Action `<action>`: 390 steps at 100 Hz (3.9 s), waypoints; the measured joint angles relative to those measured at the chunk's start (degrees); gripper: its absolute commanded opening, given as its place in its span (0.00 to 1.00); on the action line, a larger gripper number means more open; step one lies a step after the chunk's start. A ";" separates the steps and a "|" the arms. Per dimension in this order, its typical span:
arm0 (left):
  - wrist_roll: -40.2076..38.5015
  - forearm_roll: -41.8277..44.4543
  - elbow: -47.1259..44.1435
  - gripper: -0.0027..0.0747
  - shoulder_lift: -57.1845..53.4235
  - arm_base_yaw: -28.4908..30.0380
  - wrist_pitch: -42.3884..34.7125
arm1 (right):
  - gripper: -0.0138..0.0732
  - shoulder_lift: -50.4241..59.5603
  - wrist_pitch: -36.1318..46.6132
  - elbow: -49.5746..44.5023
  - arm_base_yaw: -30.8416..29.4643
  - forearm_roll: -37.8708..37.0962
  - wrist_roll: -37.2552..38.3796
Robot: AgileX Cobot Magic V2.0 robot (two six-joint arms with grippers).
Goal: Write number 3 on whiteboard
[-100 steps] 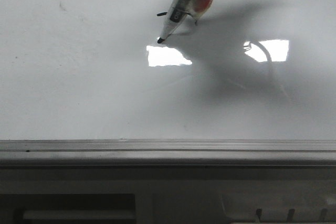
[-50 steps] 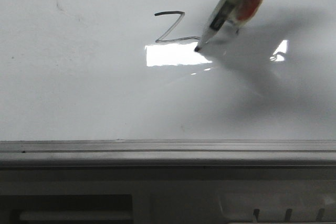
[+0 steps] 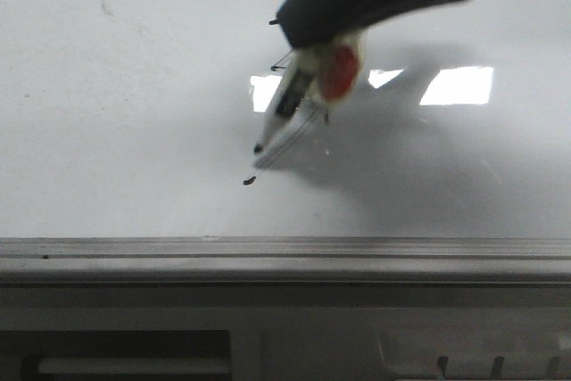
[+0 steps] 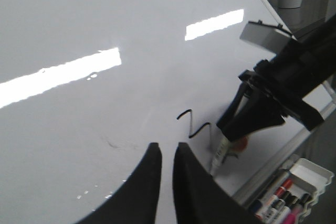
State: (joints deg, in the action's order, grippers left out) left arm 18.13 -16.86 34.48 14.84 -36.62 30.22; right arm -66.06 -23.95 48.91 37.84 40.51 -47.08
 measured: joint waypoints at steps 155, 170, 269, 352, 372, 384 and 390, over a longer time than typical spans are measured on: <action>37.93 -36.30 17.29 0.44 37.18 0.00 24.51 | 0.10 6.79 -26.53 21.03 11.63 -1.61 -6.77; 38.03 -36.30 17.29 0.44 37.18 0.00 24.95 | 0.10 6.76 -24.93 21.03 13.63 -2.10 -7.04; 35.31 -39.18 14.88 0.01 37.18 -0.35 16.35 | 0.76 7.26 -21.12 21.26 12.92 -6.07 -6.87; 22.56 -47.00 -2.88 0.01 47.09 -0.85 -20.98 | 0.09 17.51 -13.36 8.34 -2.81 -7.92 -0.21; 22.56 -47.50 -2.78 0.01 49.62 -1.32 -24.41 | 0.09 17.51 -12.92 7.67 -2.92 -7.70 -0.12; 22.56 -47.78 -2.67 0.01 50.74 -1.43 -24.94 | 0.09 17.51 -12.83 7.67 -2.92 -7.48 -0.08; 22.56 -47.98 -2.42 0.01 51.26 -1.51 -24.83 | 0.09 17.51 -12.83 7.67 -2.92 -7.39 -0.08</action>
State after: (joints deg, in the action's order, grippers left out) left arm 40.68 -64.84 32.05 66.10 -38.14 5.39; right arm -48.56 -36.78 56.58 34.92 33.11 -47.17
